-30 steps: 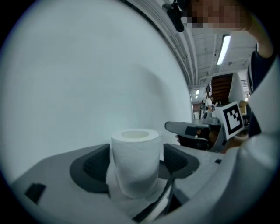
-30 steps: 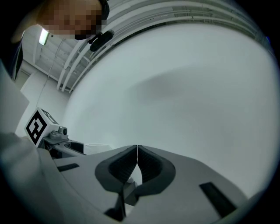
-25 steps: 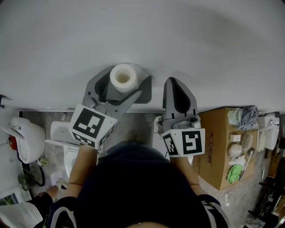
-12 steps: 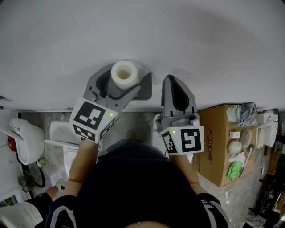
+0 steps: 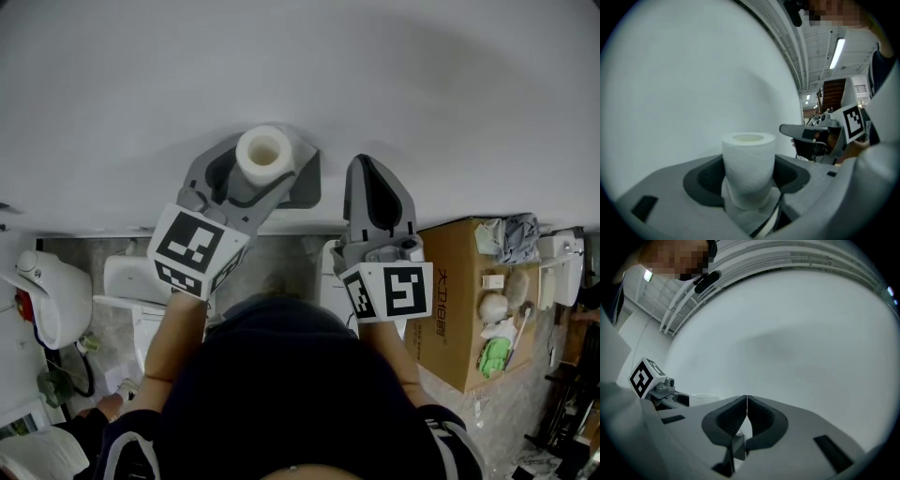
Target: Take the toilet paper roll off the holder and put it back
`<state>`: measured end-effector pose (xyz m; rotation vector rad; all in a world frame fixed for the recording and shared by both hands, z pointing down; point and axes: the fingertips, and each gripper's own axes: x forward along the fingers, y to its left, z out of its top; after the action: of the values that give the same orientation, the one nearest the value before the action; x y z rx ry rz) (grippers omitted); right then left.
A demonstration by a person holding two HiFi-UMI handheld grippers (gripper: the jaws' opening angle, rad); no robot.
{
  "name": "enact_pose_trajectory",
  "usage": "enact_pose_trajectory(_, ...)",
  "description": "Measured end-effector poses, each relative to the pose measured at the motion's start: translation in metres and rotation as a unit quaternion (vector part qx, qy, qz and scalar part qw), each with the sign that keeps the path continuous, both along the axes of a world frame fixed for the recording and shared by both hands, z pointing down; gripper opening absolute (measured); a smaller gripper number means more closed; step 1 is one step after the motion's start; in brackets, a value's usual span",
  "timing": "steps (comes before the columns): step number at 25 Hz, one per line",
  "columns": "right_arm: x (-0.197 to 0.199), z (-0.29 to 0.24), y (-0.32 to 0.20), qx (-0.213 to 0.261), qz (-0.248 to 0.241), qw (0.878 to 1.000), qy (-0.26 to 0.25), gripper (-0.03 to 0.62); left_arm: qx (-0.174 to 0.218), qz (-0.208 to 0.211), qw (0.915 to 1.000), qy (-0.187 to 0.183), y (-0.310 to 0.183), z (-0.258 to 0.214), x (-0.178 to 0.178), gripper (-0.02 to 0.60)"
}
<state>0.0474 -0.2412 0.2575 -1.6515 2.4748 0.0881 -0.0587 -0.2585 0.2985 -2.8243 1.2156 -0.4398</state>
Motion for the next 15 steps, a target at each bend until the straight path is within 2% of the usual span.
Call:
enact_pose_trajectory(8,0.0,0.0,-0.002,-0.001,0.0,1.0,0.001,0.017,0.021,-0.003,0.9997,0.013,0.005,-0.019,-0.002,0.301)
enact_pose_trajectory(15,-0.015,-0.006,0.0,0.002,-0.005,1.0,0.005,0.017,0.045,-0.016,0.9984,0.029,0.014,-0.046,-0.023,0.301)
